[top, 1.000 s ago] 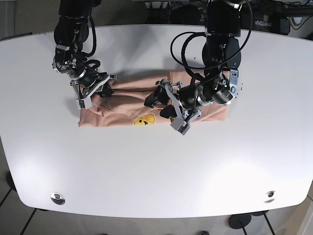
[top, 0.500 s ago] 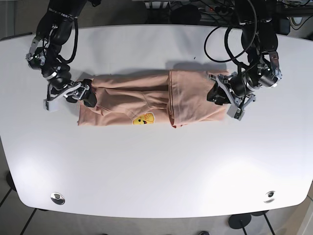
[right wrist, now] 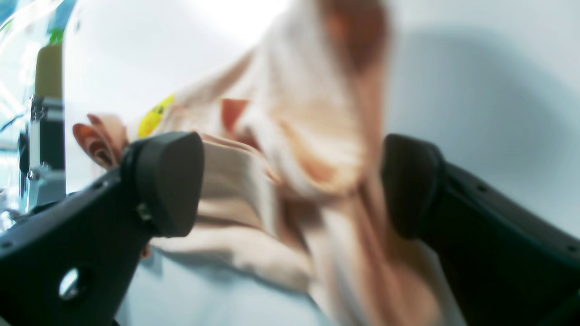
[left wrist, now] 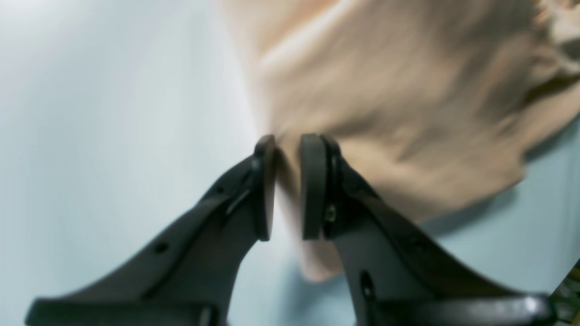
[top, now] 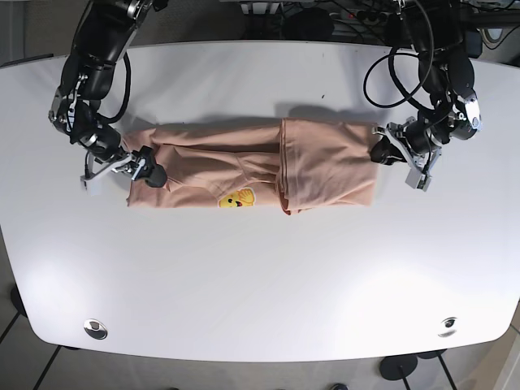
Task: Fold the T-shirt properly
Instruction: 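Fold the strip's end with the left gripper over toward the right gripper, then fold the strip's other end with the right gripper toward the left gripper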
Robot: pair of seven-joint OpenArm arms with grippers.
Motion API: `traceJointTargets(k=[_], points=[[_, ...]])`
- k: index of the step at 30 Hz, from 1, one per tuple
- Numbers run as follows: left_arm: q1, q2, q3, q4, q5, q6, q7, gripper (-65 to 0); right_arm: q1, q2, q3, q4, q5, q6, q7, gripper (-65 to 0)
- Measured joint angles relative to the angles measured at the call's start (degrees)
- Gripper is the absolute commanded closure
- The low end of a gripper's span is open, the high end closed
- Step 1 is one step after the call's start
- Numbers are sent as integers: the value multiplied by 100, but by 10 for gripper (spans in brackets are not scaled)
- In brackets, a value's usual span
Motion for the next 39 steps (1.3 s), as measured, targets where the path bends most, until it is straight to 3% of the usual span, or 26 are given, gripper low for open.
traceJointTargets(k=[2,3,5,8,9,14,16,17,22,25,31,34,39], points=[[-2,7,2,-35,2,-2,-2,-81,28,-37,-280,-24,0,-4,15,-547],[-15,17,2,-35,0,-2,-24,-81,26,-105,-286,-28,-13,-4,44,-498],[-17,33,2,-35,-7,-2,-46,-81,-13,-181,-289,-57,-26,-50,160,-347],[-9,33,2,-35,-2,-2,-44,-81,-42,-205,-348,-101,-197,-131,188,-62],[-15,81,0,-35,-2,0,-44,-81,-66,-203,-345,-101,-192,-131,188,-17],[2,433,142,-35,4,26,-81,-81,-240,-136,-345,800,-258,-138,125,-17],[0,590,389,-35,-20,24,-92,-81,-363,-107,-348,1390,-258,-302,116,-17],[0,752,514,-35,-46,22,-90,-81,-474,-101,-417,1832,-260,-468,118,-17],[11,1161,562,-35,-33,48,-85,-81,-684,0,-1202,3193,-260,-717,-184,-17],[-15,1287,957,-35,-42,496,-90,-81,-754,17,-1757,3899,-212,-717,-162,-17],[-17,1307,1209,-35,-83,654,-87,-82,-710,2,-2625,3947,-284,-780,-63,-19],[-15,1307,1209,-35,-83,673,-85,-82,-570,-15,-3147,3593,-205,-1036,479,-19],[-15,1357,1207,-35,-83,678,-85,-82,-221,0,-3917,2498,-216,-1062,1029,-21]])
